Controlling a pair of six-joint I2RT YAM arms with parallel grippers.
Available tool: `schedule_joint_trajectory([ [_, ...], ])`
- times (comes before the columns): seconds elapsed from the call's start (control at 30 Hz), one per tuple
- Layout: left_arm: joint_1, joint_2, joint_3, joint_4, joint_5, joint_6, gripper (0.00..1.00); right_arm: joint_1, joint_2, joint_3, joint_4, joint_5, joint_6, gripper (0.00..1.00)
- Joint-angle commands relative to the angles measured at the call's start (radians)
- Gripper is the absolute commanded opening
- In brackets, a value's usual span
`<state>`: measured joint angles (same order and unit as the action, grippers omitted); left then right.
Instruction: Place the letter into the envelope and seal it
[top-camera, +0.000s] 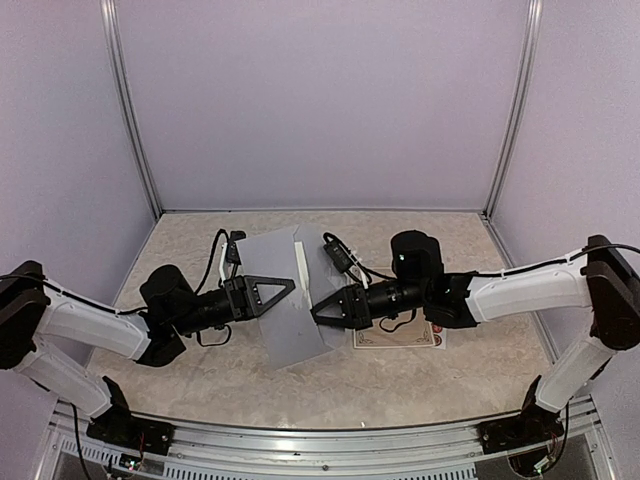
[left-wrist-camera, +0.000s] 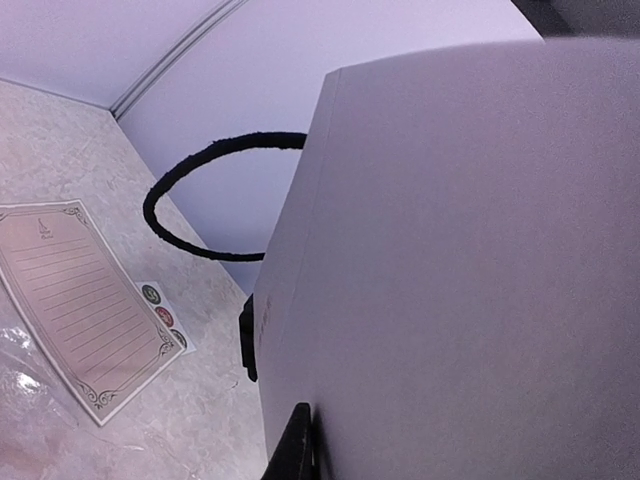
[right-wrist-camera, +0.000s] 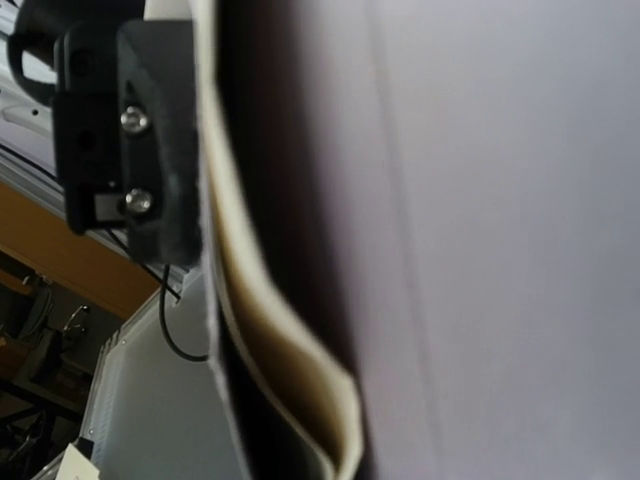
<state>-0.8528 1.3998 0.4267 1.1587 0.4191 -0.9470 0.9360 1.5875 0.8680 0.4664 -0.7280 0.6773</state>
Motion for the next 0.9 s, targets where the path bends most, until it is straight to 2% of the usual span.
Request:
schedule_joint_trajectory([
  [0.0,-0.011,0.016,-0.006,0.021,0.025,-0.006,0.07,0.019,-0.008,0.038,0.008,0.014,-0.023,0.00],
  [0.07,-0.009,0.011,-0.008,0.007,0.021,0.000,0.05,0.020,-0.025,0.045,-0.037,0.040,-0.046,0.02],
  [0.23,-0.005,-0.025,-0.021,-0.024,0.015,0.018,0.00,-0.005,-0.086,0.027,-0.102,0.092,-0.078,0.37],
  [0.43,0.000,-0.045,-0.025,-0.042,0.015,0.026,0.00,-0.060,-0.211,-0.041,-0.137,0.172,-0.099,0.70],
  [0.5,0.003,-0.045,-0.026,-0.041,0.015,0.024,0.00,-0.081,-0.249,-0.071,-0.144,0.217,-0.092,0.77],
  [0.6,0.003,-0.043,-0.024,-0.042,0.019,0.024,0.00,-0.104,-0.285,-0.100,-0.159,0.288,-0.080,0.87],
  [0.7,0.004,-0.042,-0.021,-0.041,0.026,0.022,0.00,-0.104,-0.270,-0.089,-0.182,0.284,-0.094,0.93],
  [0.8,0.005,-0.039,-0.018,-0.040,0.029,0.021,0.00,-0.105,-0.228,-0.070,-0.173,0.238,-0.092,0.94],
  [0.87,0.006,-0.033,-0.017,-0.043,0.027,0.020,0.00,-0.099,-0.188,-0.055,-0.144,0.156,-0.090,0.88],
])
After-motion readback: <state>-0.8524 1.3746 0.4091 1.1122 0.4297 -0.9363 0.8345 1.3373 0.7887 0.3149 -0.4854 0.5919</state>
